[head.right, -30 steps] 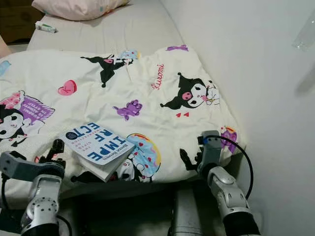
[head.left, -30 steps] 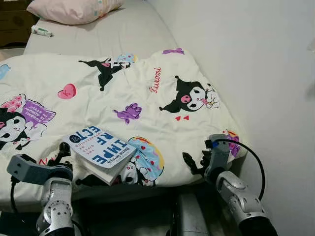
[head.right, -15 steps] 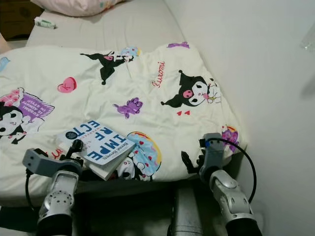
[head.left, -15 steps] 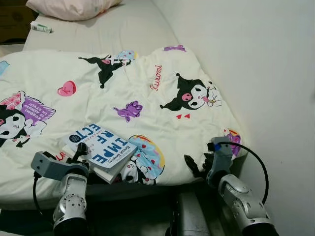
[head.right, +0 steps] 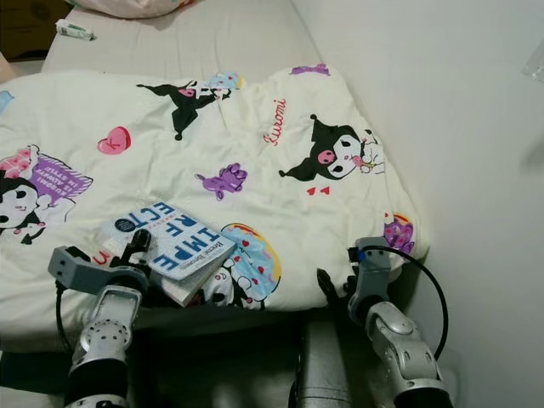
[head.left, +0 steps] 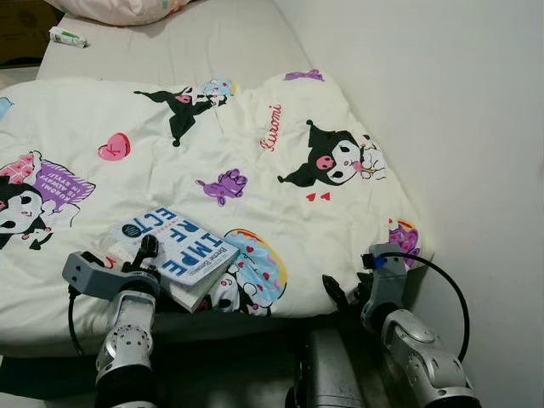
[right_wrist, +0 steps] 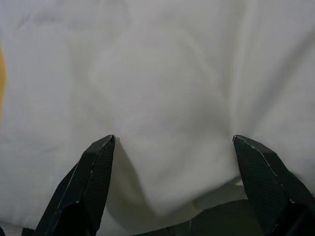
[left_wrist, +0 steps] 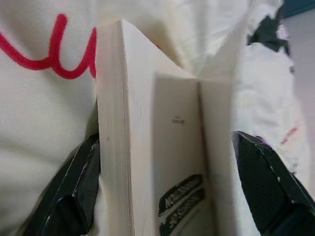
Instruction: Clean up the room
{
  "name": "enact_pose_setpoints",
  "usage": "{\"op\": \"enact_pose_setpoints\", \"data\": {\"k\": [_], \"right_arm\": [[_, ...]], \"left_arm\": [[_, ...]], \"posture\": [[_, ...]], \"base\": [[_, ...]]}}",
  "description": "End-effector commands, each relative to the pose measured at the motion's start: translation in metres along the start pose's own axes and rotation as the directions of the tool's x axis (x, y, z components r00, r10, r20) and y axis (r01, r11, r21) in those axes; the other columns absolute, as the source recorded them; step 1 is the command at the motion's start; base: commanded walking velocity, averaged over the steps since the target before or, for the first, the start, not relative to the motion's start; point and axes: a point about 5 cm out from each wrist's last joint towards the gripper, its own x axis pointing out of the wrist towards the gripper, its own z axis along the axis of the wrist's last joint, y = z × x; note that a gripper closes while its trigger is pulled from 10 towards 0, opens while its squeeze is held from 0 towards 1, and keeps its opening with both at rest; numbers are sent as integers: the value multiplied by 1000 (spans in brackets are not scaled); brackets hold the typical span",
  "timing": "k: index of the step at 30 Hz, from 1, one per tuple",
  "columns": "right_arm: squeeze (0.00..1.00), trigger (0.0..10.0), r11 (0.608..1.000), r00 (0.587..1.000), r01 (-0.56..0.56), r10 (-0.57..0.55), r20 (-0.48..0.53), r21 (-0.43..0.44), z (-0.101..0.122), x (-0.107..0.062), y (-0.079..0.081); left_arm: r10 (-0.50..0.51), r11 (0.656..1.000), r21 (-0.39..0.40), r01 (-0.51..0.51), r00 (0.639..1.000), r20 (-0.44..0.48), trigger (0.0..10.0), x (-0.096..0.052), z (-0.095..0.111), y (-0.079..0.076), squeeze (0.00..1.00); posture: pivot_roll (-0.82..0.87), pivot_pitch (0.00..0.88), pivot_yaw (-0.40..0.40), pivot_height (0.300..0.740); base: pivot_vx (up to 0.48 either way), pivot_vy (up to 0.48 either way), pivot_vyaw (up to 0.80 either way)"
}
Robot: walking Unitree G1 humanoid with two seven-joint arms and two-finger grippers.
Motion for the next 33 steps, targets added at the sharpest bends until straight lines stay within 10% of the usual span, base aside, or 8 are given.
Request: {"op": "enact_pose_setpoints", "data": {"k": [1,23,33], "right_arm": [[0,10000,1000,999,25,-25,-21,-1,-4,-4,-5],[0,10000,1000,999,25,-26,-46,-9,-6,-3,-8],[0,10000,1000,999,20,-21,-47,-15,-6,-1,-8]], "left_arm": [[-24,999,-25,23,999,-44,10000,-2,-11,-2,0],[13,999,30,-11,998,-62,10000,-52,2,22,0],[0,1000,9,0,998,-69,10000,-51,0,21,0]], "posture": [[-166,275,-102,526],[-126,271,-97,526],[-123,242,-99,526]], "base": [[0,0,0],[0,0,0],[0,0,0]]}}
